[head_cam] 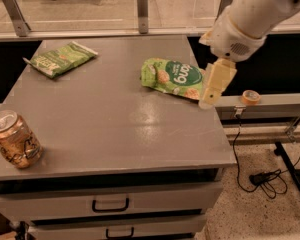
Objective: Move green rice chip bag near green jalapeno chip bag
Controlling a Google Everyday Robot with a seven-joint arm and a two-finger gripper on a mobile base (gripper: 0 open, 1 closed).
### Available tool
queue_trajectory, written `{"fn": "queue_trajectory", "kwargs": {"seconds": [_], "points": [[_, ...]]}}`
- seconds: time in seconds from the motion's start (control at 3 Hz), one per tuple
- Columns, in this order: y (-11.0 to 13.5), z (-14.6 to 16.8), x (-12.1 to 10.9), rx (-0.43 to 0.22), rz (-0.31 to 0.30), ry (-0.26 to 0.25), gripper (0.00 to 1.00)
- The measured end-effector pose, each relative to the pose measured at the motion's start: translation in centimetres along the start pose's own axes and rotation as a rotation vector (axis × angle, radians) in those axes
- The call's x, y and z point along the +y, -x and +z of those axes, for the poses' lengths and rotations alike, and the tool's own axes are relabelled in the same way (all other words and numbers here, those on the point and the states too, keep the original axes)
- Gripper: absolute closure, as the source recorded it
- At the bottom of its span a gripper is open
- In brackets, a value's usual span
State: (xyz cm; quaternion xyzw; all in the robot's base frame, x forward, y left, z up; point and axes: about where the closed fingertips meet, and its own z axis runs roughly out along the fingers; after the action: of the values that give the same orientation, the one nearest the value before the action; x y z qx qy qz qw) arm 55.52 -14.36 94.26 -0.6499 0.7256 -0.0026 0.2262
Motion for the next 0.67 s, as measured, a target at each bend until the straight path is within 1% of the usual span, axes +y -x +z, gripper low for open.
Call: {"fn": "queue_trajectory", "kwargs": {"seconds": [0.33,0.67], "points": [[2.3,5.5,-3.5,-0.063,0.003,-0.003,0.00],[3.4,11.8,-7.6,-0.130,0.068,-0.003,0.02]]}}
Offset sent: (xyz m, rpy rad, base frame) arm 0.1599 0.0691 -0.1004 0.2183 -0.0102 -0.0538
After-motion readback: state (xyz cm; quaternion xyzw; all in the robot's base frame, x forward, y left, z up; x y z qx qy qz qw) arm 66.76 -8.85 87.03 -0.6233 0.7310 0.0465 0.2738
